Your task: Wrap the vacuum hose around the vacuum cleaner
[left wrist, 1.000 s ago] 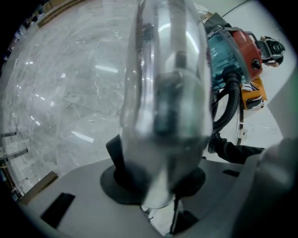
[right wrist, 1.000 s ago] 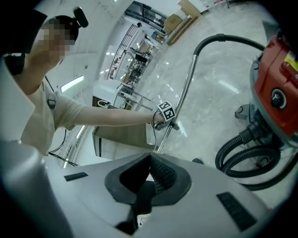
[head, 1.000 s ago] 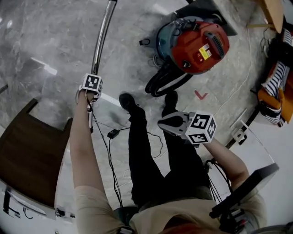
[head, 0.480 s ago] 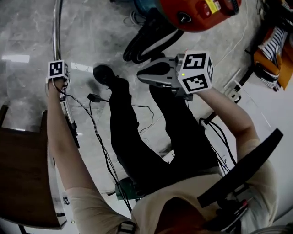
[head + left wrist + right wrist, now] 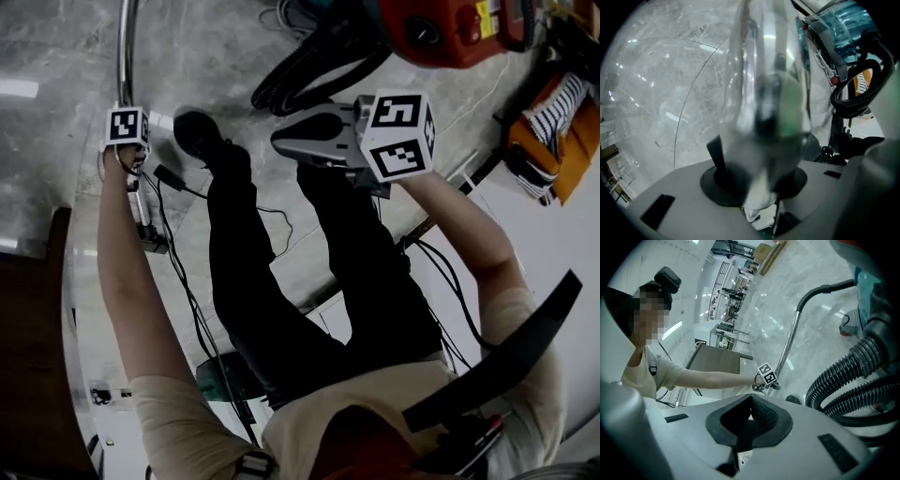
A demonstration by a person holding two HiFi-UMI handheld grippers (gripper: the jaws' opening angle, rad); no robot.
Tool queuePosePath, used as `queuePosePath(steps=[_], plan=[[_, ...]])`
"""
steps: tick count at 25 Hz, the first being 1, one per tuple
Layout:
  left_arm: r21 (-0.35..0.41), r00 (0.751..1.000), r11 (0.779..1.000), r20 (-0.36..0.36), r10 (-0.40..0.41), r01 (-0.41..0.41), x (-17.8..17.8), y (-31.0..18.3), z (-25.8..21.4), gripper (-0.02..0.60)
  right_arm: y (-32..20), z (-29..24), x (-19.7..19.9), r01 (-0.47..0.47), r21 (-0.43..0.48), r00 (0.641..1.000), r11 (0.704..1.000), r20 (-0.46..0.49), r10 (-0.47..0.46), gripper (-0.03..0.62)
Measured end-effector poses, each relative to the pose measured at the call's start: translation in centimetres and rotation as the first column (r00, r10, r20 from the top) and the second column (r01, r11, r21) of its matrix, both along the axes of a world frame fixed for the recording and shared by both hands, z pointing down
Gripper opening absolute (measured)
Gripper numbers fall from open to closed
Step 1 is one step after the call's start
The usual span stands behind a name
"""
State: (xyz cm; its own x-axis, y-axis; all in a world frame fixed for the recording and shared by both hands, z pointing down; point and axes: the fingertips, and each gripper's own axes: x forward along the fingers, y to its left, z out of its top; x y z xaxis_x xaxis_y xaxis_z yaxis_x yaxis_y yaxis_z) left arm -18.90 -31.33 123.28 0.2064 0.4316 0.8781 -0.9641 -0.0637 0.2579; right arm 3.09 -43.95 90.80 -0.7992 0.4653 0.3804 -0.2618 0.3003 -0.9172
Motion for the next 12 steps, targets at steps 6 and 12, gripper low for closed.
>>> queuePosePath(steps=[6,12], plan=[[0.024,1.000,1.000,-0.026,-0.002,0.003,2.4,0.3,2.3,0.152,-0.3,1.6,1.5,-0.036,0.002,0.998,0.999,-0.046,0.037,0.005],[0.033,0.999,0.999,-0.030,0.039,-0.038,2.4,1.6,3.8,0.154,0.7,2.7,1.0,-0.008,0.001,0.999,1.000,-0.043,0.008,0.005]])
